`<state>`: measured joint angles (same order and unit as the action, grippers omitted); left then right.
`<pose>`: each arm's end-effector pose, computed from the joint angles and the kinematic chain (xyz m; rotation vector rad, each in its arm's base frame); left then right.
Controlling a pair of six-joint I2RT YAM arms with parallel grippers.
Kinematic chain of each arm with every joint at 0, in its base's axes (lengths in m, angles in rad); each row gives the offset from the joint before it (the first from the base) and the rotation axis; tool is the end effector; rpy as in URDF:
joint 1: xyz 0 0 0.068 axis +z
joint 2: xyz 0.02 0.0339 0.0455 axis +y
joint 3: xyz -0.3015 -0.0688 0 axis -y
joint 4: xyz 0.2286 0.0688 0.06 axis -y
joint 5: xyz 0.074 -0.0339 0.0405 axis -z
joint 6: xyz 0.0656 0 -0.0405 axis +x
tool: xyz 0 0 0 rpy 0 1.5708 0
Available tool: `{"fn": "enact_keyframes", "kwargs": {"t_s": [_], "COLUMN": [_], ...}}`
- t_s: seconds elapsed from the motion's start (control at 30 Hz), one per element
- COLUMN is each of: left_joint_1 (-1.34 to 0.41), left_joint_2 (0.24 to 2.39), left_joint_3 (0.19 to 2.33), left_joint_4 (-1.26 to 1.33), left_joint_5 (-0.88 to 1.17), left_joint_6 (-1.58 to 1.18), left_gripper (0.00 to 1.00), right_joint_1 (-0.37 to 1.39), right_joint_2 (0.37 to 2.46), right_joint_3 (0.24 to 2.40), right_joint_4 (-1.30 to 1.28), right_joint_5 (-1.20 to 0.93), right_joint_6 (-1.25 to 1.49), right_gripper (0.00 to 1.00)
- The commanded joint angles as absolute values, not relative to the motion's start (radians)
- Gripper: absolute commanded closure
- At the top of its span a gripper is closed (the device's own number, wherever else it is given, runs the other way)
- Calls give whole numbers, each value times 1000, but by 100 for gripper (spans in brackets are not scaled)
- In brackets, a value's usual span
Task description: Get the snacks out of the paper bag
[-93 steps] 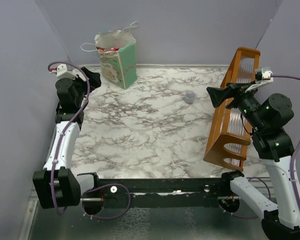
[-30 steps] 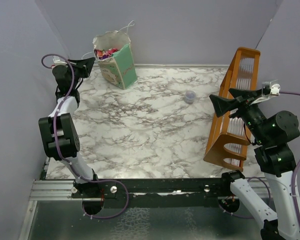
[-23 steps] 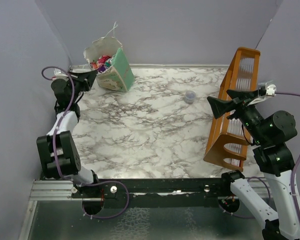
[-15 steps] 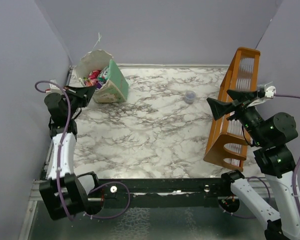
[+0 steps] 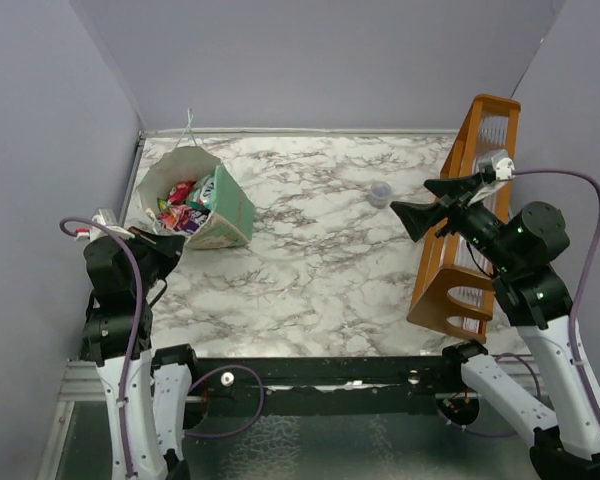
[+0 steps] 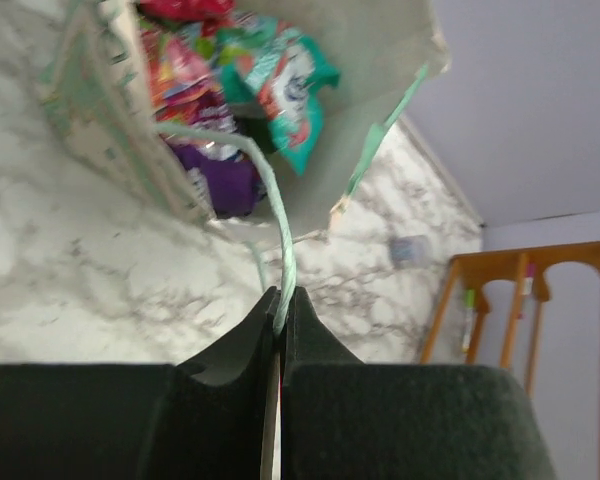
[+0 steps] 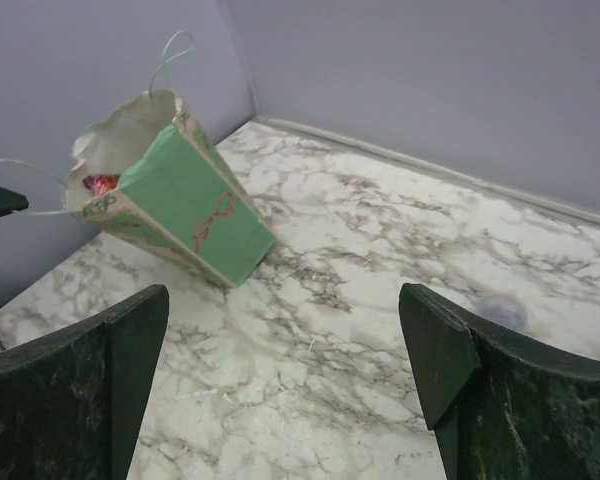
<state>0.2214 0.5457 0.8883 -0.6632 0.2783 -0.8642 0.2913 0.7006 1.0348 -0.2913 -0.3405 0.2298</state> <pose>0.0894 0.0016 0.3601 -0.8299 1.7535 -0.6965 0.1101 0.0559 0.4454 -0.3245 1.5350 0.6718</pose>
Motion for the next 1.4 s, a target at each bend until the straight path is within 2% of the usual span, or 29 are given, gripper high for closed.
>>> {"fn": "enact_keyframes", "kwargs": {"t_s": [0.0,0.23,0.53,0.7,0.9,1.07,1.2,1.37], "left_joint_1": [141,38,-40,-70,-79,-81,-82,-82], "left_joint_2": [485,329,282,314,298,285,287,282], "left_joint_3": [977,1078,1133,1194,1196,1185,1167,1154], "left_joint_4": [-959,-1061,-1104,-1127,-1119,-1102,-1113,-1130], "left_joint_5": [-20,-266,-336,-395,-406,-385,-357,-305], "left_joint_6": [-750,-753,-738,-736,-774,-794,-819,-871], "left_gripper": [100,100,100,100,100,100,100,100], "right_joint_1": [306,306,365,643,957,980,980,980], "right_joint_2": [776,861,883,969,1304,1519,1671,1832], "right_joint_3": [1064,1091,1035,1067,1290,1449,1545,1687], "right_joint_4": [-231,-211,-164,-158,-188,-57,43,83], "right_joint_5": [-577,-721,-757,-529,-179,54,72,29], "right_joint_6": [229,271,378,376,368,503,609,621], "right_gripper": [2,1,1,1,1,0,4,19]}}
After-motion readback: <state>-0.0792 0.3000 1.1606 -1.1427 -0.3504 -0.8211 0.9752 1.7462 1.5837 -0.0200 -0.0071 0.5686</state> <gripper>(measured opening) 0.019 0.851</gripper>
